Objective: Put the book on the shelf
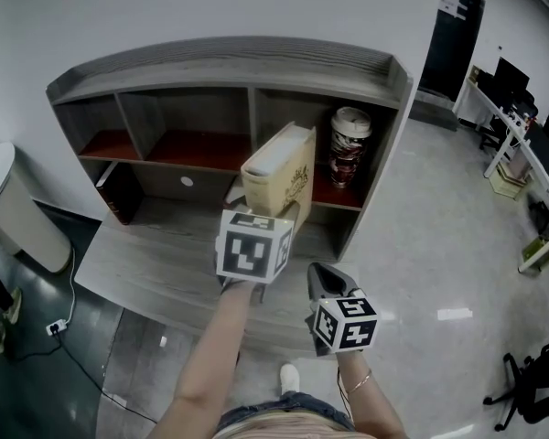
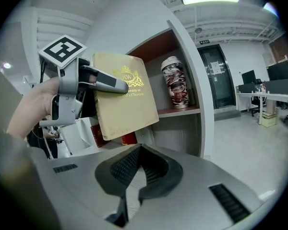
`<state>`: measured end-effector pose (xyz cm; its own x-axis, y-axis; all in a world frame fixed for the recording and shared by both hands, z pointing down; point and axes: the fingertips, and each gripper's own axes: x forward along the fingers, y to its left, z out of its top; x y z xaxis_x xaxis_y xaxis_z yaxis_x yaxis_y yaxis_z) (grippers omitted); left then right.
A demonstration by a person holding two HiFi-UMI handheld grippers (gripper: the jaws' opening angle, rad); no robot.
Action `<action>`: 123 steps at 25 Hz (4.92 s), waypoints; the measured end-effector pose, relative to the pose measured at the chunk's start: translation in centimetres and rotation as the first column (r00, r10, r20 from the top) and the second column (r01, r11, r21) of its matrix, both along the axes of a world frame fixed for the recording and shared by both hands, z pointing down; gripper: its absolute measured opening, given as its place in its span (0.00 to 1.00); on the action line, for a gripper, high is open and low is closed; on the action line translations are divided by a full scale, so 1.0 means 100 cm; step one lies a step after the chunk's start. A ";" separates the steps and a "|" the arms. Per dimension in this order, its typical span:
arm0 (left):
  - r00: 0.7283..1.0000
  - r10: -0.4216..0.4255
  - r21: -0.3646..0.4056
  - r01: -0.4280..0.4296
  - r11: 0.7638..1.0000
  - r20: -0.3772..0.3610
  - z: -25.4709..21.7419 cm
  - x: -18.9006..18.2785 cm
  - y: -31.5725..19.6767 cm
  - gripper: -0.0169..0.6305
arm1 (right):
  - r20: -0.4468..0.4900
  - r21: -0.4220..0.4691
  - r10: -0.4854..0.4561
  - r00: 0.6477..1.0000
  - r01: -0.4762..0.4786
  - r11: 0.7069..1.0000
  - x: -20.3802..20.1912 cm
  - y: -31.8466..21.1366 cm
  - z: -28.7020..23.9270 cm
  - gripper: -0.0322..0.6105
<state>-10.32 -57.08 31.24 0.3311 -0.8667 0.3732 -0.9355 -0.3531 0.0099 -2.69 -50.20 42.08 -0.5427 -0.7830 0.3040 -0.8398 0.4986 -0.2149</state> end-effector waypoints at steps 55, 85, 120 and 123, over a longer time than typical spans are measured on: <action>0.992 -0.120 0.028 0.119 0.993 0.043 -0.014 0.023 -0.132 0.38 | -0.003 -0.065 -0.016 1.000 0.015 0.998 0.032 -0.050 0.022 0.06; 0.993 -0.115 0.156 0.109 0.982 0.028 -0.035 -0.004 -0.049 0.44 | -0.059 0.038 -0.046 0.997 0.048 0.998 0.008 -0.052 -0.031 0.06; 0.997 -0.022 0.089 0.029 0.996 -0.077 0.030 -0.031 0.067 0.05 | -0.046 0.083 -0.040 0.998 0.044 0.996 -0.033 0.024 -0.038 0.06; 0.998 -0.014 0.076 0.019 0.997 -0.060 0.041 -0.034 0.080 0.05 | -0.040 0.095 -0.040 0.998 0.044 0.995 -0.037 0.033 -0.040 0.06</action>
